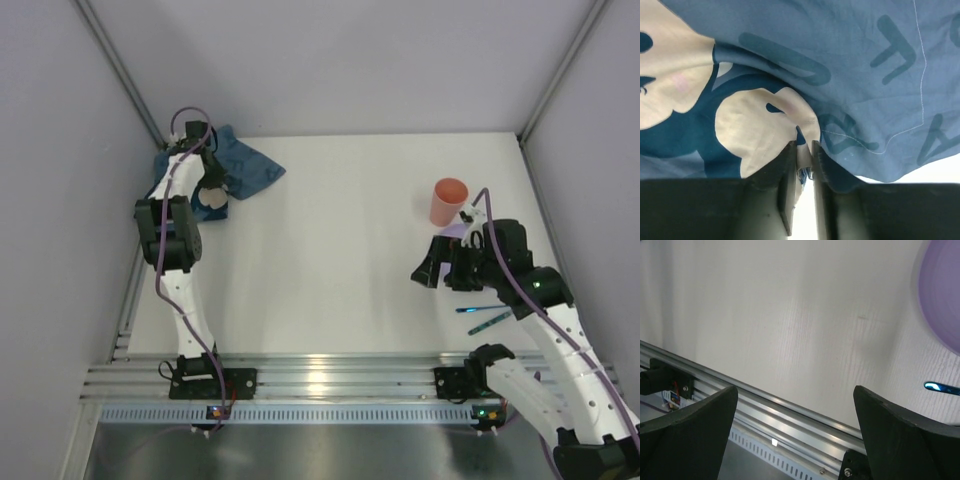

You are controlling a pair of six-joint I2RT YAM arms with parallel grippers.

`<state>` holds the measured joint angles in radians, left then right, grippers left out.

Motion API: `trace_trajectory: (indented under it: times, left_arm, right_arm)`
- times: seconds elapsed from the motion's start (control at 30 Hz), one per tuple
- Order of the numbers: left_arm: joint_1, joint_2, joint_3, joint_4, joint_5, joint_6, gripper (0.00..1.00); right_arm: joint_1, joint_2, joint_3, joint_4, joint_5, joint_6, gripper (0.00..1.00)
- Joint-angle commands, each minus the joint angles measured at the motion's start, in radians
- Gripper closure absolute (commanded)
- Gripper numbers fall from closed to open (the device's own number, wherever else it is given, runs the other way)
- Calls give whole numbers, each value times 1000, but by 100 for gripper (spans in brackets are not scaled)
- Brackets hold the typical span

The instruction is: Set the dinner table for one person

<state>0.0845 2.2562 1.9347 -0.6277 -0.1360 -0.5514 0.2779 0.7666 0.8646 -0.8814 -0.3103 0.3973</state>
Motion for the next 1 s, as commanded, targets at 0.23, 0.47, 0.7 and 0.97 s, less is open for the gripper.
trace_trajectory:
  times: [0.23,0.47,0.7,0.97]
  left_arm:
    - [-23,-104,-36,36,59,28,100]
    - [-196,-210,-75,19,38,57,100]
    - [-495,-254,-74,-26,-28,-7,100]
    - [-787,-78,136,-136,-4,-30,100]
  right_arm:
    - [12,-93,-22,-44,17,-2,0]
    - [10,-148,-30,-80,-30,-25,0]
    - [12,-139,66,-157,-46,-51,0]
    - [24,-159,145,-203,-96,-61,0]
